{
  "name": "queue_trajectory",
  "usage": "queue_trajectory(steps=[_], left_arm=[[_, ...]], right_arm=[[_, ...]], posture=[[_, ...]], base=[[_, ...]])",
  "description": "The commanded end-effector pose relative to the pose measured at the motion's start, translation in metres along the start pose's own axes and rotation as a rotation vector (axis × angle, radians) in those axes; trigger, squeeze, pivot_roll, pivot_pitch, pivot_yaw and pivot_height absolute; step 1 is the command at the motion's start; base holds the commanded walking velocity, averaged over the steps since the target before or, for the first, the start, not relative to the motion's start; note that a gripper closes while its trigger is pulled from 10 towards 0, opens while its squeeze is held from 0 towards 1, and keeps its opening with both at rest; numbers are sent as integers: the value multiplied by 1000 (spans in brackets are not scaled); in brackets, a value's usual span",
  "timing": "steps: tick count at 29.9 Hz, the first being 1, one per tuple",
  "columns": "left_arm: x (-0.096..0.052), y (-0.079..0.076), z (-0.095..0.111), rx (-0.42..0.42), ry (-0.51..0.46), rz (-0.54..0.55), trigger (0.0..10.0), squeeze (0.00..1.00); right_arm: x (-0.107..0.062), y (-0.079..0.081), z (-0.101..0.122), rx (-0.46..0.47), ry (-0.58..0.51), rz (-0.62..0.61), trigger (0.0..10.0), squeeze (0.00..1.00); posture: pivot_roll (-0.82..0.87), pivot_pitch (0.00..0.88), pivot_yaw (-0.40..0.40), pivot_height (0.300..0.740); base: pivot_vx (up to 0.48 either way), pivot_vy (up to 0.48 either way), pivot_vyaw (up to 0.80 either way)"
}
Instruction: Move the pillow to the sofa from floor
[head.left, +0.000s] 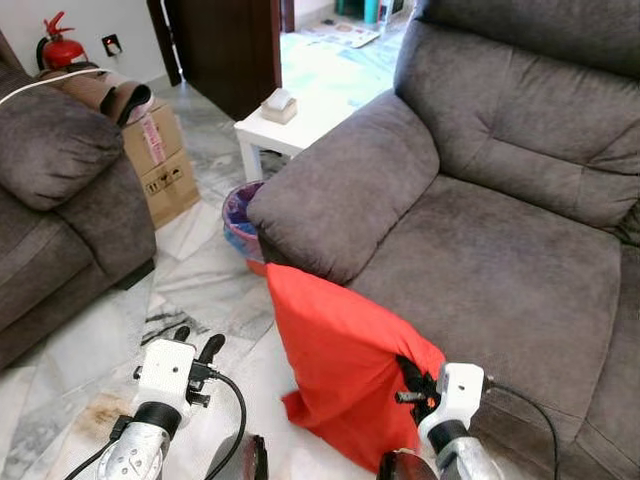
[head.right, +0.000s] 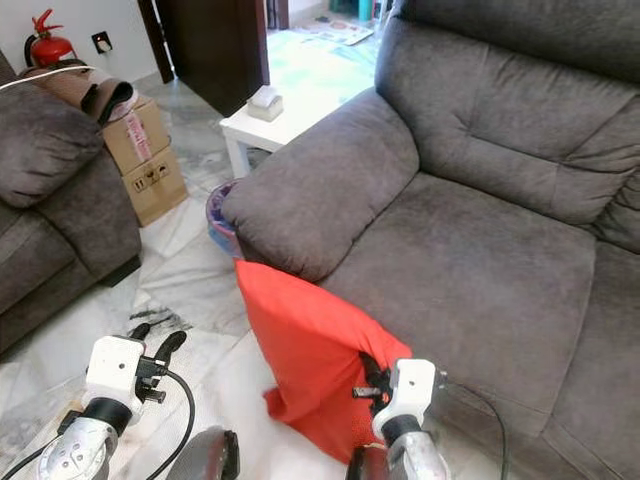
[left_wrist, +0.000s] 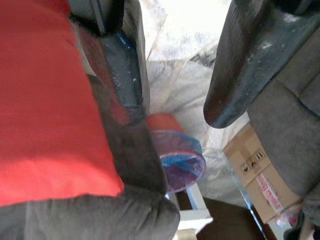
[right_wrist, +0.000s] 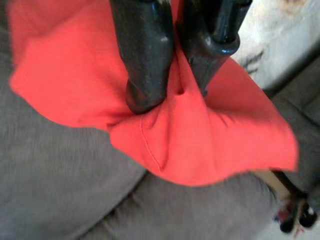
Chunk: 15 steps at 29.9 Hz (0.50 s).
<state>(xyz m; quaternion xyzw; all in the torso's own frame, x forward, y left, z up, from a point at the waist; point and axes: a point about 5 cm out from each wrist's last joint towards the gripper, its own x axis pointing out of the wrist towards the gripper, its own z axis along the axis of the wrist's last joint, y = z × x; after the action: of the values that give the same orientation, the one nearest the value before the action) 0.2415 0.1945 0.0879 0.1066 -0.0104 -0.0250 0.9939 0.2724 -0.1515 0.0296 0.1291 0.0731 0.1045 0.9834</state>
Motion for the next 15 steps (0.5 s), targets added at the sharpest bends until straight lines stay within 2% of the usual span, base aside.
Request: queue_trajectory(steps=[1, 5, 11, 15], left_arm=[[-2, 2, -5, -6, 18, 7, 10000, 0], [-7, -1, -9, 7, 38, -40, 10000, 0], [-14, 11, -9, 52, 70, -141, 10000, 0], [-11, 17, -4, 25, 79, -165, 10000, 0]], right_arm=[[8, 4, 20, -14, -87, 41, 10000, 0], [14, -1, 24, -30, -75, 39, 10000, 0], [19, 3, 40, -49, -79, 120, 10000, 0], [20, 3, 43, -66, -78, 167, 10000, 0]], posture=[[98, 99, -11, 620], [126, 111, -16, 630], [128, 124, -10, 660], [130, 126, -4, 690]], base=[[0, 0, 0], [0, 0, 0], [0, 0, 0], [0, 0, 0]])
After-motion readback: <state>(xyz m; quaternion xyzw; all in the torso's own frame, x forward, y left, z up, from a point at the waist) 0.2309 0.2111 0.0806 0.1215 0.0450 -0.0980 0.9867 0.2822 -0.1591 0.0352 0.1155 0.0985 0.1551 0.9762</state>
